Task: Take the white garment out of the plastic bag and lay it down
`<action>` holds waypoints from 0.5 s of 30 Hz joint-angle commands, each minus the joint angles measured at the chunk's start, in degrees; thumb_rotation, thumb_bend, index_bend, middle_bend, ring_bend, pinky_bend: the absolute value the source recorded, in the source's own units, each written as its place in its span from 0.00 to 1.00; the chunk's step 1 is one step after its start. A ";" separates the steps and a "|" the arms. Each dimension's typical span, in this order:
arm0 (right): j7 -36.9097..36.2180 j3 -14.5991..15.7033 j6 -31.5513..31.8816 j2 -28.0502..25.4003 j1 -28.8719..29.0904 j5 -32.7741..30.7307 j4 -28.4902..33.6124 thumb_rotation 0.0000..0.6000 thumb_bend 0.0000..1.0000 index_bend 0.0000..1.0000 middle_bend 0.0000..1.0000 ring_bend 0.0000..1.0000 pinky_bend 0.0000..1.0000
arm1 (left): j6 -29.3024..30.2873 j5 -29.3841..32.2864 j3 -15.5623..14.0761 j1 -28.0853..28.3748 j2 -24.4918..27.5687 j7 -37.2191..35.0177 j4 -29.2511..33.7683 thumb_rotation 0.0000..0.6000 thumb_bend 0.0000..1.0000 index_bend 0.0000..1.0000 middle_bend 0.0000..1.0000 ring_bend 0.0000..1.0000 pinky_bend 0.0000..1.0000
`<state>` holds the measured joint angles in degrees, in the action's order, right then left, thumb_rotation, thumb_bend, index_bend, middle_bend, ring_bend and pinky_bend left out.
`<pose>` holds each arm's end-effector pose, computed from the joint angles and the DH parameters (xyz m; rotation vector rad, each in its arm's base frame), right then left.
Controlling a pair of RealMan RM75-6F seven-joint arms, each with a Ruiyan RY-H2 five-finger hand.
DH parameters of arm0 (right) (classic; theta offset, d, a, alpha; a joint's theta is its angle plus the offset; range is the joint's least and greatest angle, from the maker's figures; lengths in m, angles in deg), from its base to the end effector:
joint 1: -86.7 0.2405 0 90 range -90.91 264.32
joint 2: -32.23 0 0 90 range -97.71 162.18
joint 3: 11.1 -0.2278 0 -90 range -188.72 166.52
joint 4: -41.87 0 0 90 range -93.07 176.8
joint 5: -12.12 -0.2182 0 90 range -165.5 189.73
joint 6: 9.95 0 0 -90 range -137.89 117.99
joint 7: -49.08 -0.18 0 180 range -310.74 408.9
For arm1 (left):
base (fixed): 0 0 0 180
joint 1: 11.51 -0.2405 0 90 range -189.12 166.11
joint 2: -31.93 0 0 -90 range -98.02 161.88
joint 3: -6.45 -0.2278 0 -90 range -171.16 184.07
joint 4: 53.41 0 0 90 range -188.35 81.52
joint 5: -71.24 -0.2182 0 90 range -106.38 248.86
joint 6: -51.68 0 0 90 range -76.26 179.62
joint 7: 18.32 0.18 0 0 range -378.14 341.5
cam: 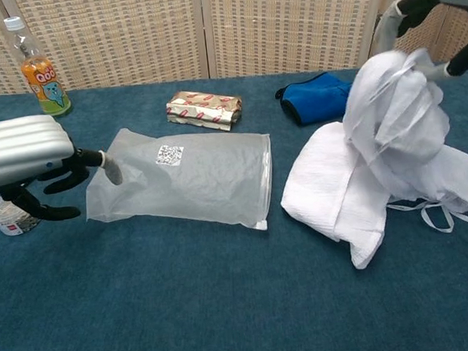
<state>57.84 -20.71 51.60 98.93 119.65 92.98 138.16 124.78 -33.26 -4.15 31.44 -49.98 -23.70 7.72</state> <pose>-0.1488 -0.3407 0.0752 1.8300 -0.7586 1.0122 -0.1823 0.3288 0.0045 -2.2975 -0.2822 -0.9639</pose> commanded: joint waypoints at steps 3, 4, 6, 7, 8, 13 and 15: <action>1.07 0.34 -1.09 -1.56 -0.11 -2.70 2.01 1.00 0.00 0.00 0.00 0.00 0.10 | -0.46 3.25 2.12 -1.99 1.93 3.45 4.57 1.00 0.25 0.21 0.55 0.60 0.73; 0.93 0.21 -0.72 -1.89 -0.27 -2.76 2.22 1.00 0.00 0.00 0.00 0.00 0.10 | -0.48 4.12 2.69 -2.39 2.36 3.94 5.59 1.00 0.25 0.19 0.52 0.58 0.71; 0.77 0.13 0.06 -2.47 -0.69 -2.75 2.35 1.00 0.00 0.00 0.00 0.00 0.10 | -0.61 5.66 3.60 -3.03 3.12 4.46 7.28 1.00 0.24 0.17 0.49 0.57 0.69; 0.87 0.09 0.83 -2.86 -1.12 -2.78 2.41 1.00 0.00 0.00 0.00 0.00 0.10 | -0.61 6.81 4.26 -3.53 3.62 4.71 8.43 1.00 0.24 0.17 0.49 0.57 0.68; 0.93 0.05 1.55 -3.13 -1.52 -2.81 2.42 1.00 0.00 0.00 0.00 0.00 0.10 | -0.55 7.68 4.76 -3.95 3.96 4.86 9.24 1.00 0.24 0.17 0.49 0.57 0.67; 1.44 0.06 6.35 -4.72 -4.79 -3.87 2.46 1.00 0.03 0.00 0.00 0.00 0.10 | 0.05 13.02 7.67 -6.60 5.70 6.47 13.07 1.00 0.24 0.17 0.49 0.55 0.64; 2.04 0.35 8.39 -5.17 -6.30 -4.17 2.36 1.00 0.10 0.00 0.02 0.00 0.10 | 0.64 15.11 8.89 -7.68 6.27 6.88 14.36 1.00 0.24 0.17 0.48 0.55 0.63</action>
<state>59.29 -20.58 58.21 94.47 114.87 89.32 140.57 124.84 -20.01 3.35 25.05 -44.56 -17.55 20.59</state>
